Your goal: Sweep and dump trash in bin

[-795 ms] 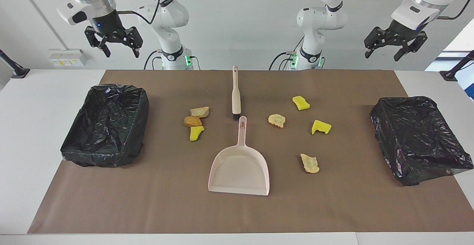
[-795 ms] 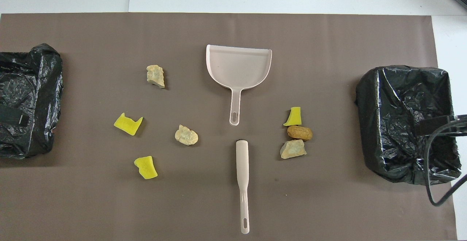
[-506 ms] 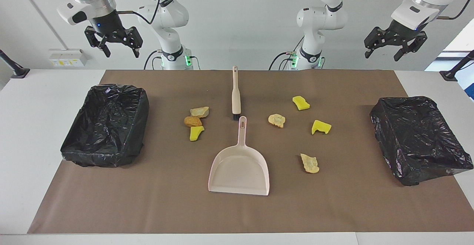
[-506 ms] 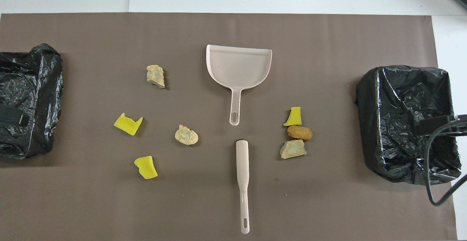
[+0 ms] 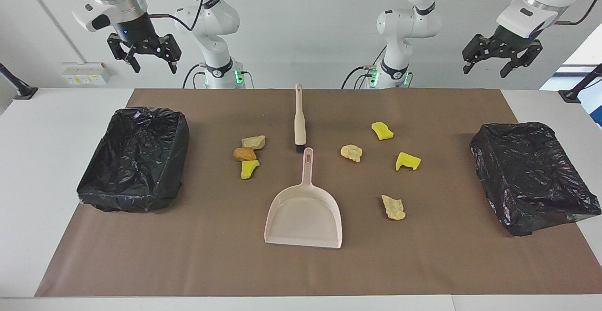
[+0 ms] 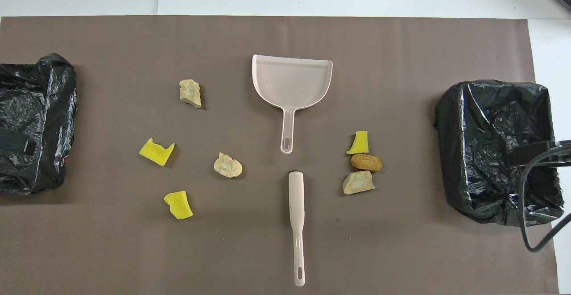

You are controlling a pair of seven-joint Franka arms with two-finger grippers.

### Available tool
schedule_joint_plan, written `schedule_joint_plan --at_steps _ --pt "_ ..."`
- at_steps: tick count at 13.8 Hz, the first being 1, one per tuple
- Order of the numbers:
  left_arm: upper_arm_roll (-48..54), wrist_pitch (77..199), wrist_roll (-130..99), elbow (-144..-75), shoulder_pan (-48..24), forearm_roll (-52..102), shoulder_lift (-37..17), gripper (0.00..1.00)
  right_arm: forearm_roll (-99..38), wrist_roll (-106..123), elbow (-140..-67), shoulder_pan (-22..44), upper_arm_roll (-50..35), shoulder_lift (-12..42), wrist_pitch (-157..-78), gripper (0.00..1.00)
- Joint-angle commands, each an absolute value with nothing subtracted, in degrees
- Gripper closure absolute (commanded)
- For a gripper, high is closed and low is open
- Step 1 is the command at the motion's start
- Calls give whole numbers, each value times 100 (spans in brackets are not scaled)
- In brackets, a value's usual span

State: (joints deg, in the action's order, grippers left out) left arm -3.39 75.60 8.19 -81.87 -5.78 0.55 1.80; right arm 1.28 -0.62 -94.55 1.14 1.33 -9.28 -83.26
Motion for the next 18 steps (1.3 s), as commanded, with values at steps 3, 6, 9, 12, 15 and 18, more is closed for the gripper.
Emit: schedule_joint_plan --at_steps 3,6,9,12,15,18 --pt "-343 7453 809 -8296 -650 -53 307 0 88 26 -9508 -35 88 -966 -8288 0" --pt "-308 7514 800 -8524 -685 -44 456 0 105 -428 -9712 44 -9 -1037 -8420 0" --pt "-80 7707 564 -9322 -1001 -26 877 0 114 -755 -9458 263 -70 -731 -8393 0" --pt "202 8418 -375 -10342 -1422 0 1335 0 44 -1903 -9176 632 -79 -204 -8481 0" --pt "202 8883 -1157 -11054 -2466 26 1397 0 18 -2573 -8597 923 -132 403 -8587 0" --pt "202 9727 -2107 -11679 -3215 271 1424 0 26 -2892 -8377 949 -395 702 -8578 0"
